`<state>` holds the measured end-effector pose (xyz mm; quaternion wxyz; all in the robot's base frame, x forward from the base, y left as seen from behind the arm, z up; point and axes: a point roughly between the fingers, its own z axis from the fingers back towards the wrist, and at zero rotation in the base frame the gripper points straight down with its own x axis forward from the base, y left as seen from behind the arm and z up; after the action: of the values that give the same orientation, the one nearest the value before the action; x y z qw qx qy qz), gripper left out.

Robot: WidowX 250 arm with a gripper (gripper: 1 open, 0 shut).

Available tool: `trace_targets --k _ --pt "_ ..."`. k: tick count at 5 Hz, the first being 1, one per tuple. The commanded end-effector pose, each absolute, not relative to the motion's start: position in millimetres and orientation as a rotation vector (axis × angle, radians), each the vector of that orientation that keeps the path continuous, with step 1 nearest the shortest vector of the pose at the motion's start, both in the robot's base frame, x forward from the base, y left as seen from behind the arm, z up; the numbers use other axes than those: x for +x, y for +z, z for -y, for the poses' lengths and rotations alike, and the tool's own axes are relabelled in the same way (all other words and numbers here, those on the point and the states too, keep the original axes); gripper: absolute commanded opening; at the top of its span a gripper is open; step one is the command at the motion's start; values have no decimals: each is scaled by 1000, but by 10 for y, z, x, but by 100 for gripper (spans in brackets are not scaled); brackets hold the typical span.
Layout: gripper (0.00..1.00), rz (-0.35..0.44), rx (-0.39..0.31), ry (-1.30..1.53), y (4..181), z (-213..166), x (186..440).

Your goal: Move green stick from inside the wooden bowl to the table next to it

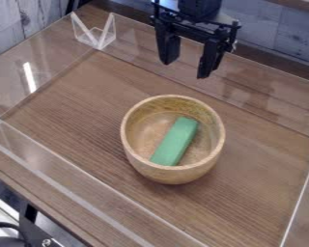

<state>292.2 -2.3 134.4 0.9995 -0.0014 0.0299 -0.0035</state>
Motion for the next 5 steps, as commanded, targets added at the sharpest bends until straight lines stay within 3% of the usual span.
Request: trace_targets --k 1,3,5 --pt "100 -68 -1 -17 1264 28 2782" --pt "100 -48 17 -50 1028 40 2445" --pt "100 -23 9 -50 891 74 2422"
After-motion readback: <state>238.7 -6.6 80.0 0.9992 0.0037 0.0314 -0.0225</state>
